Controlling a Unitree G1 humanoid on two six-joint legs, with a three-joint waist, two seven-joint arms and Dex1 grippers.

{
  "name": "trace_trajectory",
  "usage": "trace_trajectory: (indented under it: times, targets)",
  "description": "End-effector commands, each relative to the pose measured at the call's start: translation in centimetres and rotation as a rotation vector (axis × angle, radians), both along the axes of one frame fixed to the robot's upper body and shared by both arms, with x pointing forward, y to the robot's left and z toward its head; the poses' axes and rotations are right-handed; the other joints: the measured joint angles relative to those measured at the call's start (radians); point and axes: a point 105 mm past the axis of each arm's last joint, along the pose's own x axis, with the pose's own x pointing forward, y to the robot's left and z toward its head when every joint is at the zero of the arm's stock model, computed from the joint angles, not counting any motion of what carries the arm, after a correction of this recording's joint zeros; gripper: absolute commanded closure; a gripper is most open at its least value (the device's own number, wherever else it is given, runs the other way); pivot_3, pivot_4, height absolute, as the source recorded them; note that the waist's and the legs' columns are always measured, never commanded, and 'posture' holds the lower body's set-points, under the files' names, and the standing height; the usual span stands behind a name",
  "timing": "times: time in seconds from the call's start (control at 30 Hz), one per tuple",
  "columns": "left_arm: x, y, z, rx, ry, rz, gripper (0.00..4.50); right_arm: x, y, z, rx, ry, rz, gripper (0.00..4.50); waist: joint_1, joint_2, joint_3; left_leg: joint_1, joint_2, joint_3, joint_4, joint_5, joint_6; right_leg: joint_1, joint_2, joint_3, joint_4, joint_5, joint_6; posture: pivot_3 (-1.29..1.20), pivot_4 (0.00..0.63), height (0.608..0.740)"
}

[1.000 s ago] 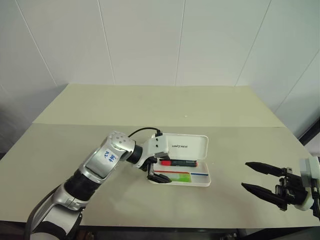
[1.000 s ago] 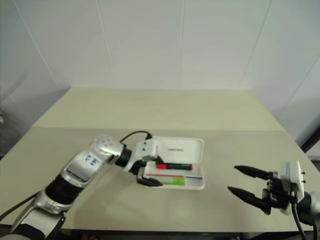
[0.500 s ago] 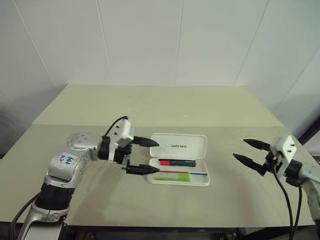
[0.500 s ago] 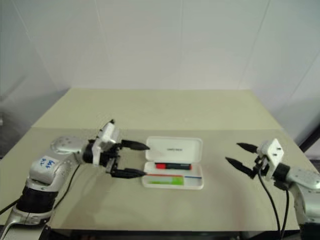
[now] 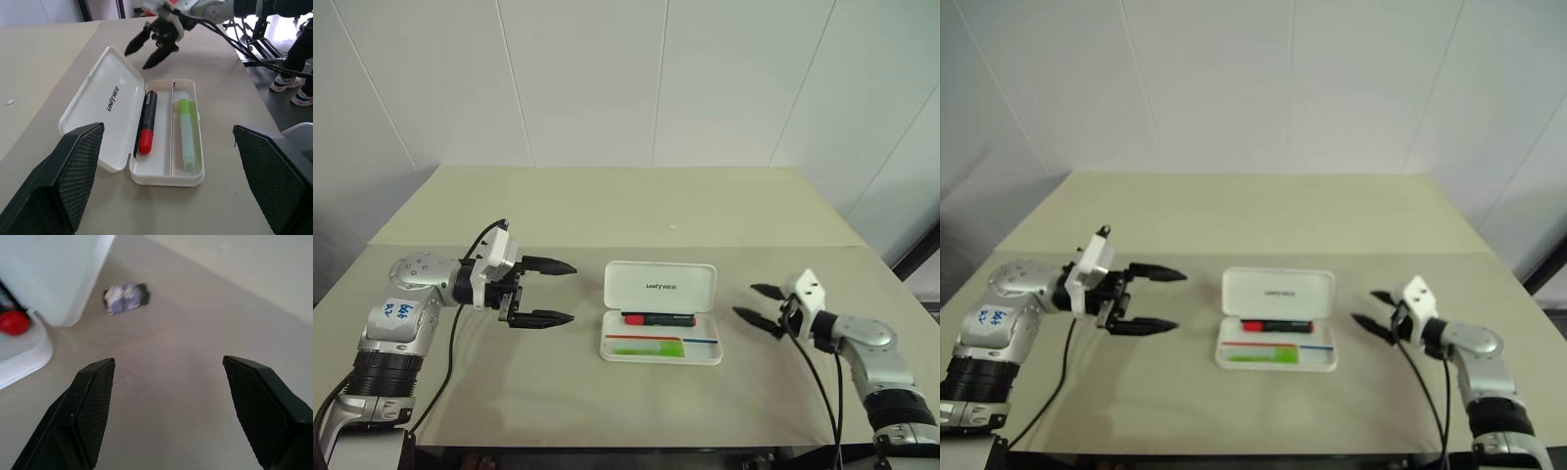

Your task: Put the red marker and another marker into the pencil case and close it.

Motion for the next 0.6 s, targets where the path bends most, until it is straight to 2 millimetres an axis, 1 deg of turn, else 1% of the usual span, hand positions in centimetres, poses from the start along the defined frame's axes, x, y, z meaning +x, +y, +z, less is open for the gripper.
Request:
trace_trajectory:
  times: [0.03, 0.17, 0.4, 0.5, 0.6]
  targets:
    - [-0.5, -0.2, 0.9, -0.017, -0.047, -0.017, 0.01, 0.8, 0.9, 0.4, 0.011, -0.031, 0.016, 0.0, -0.008, 0.0, 0.0, 0.0, 0.0, 0.0, 0.0, 0.0, 0.0, 0.0, 0.0, 0.0, 0.001, 0.0, 0.0, 0.0, 0.15, 0.74]
    - [-0.7, -0.2, 0.8, -0.019, -0.048, -0.014, 0.01, 1.7, 2.0, -0.2, 0.02, -0.022, 0.02, 0.0, -0.017, 0.0, 0.0, 0.001, 0.0, 0.0, 0.001, 0.0, 0.0, 0.0, 0.0, 0.0, 0.004, 0.0, 0.0, 0.0, 0.15, 0.74]
    - [-1.3, -0.3, 0.7, -0.026, -0.048, -0.007, 0.01, 2.5, 4.4, -1.0, 0.031, -0.012, 0.064, 0.0, -0.045, 0.0, 0.0, 0.005, 0.0, 0.0, 0.001, 0.001, -0.001, 0.001, 0.001, 0.001, 0.008, 0.0, 0.0, 0.0, 0.15, 0.74]
    - [-1.5, -0.4, 0.7, -0.031, -0.048, -0.002, 0.01, 2.9, 5.4, -1.0, 0.03, -0.019, 0.078, 0.0, -0.058, 0.0, 0.0, 0.006, 0.001, 0.0, 0.001, 0.001, -0.001, 0.001, 0.002, 0.002, 0.009, 0.0, 0.0, 0.0, 0.15, 0.74]
    - [-1.5, -0.5, 0.7, -0.035, -0.049, 0.002, 0.01, 3.6, 6.4, -0.4, 0.034, -0.041, 0.074, 0.0, -0.068, -0.001, 0.0, 0.006, 0.001, 0.0, 0.001, 0.002, -0.002, 0.001, 0.002, 0.002, 0.01, 0.0, -0.001, 0.0, 0.15, 0.74]
